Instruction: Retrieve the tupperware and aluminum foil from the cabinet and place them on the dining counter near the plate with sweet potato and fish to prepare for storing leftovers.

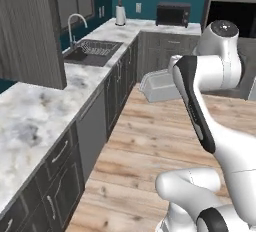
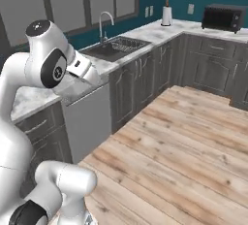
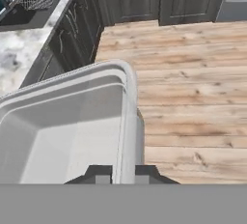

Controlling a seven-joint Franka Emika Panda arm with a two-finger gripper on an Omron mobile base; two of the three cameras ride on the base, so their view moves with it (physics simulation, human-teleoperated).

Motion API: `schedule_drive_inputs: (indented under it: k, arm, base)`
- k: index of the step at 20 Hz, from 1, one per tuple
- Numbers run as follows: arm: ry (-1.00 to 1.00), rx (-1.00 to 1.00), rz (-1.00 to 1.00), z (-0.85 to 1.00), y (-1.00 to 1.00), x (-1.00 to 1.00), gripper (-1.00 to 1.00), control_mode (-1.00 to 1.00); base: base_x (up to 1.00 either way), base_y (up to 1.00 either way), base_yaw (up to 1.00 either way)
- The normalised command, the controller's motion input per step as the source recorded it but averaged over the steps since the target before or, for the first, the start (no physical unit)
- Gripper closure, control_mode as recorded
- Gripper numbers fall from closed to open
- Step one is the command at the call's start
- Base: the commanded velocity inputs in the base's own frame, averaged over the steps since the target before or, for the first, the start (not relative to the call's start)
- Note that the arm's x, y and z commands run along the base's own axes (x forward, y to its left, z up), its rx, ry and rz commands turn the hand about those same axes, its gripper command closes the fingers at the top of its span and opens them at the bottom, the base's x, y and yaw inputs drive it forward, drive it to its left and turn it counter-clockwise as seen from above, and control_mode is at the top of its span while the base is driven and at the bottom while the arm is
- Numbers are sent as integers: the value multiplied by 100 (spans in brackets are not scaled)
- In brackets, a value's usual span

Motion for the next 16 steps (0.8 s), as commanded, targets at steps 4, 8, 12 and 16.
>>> schedule_drive_inputs:
  k: [4,8,12,16]
  arm:
    - [0,0,0,0,0,0,100,100]
    - [0,0,0,0,0,0,100,100]
    - [0,0,0,0,0,0,100,100]
    - [0,0,0,0,0,0,100,100]
  base:
    - [33,-43,-63]
    - [38,-42,-62]
    - [47,-32,-60]
    - [62,-9,-57]
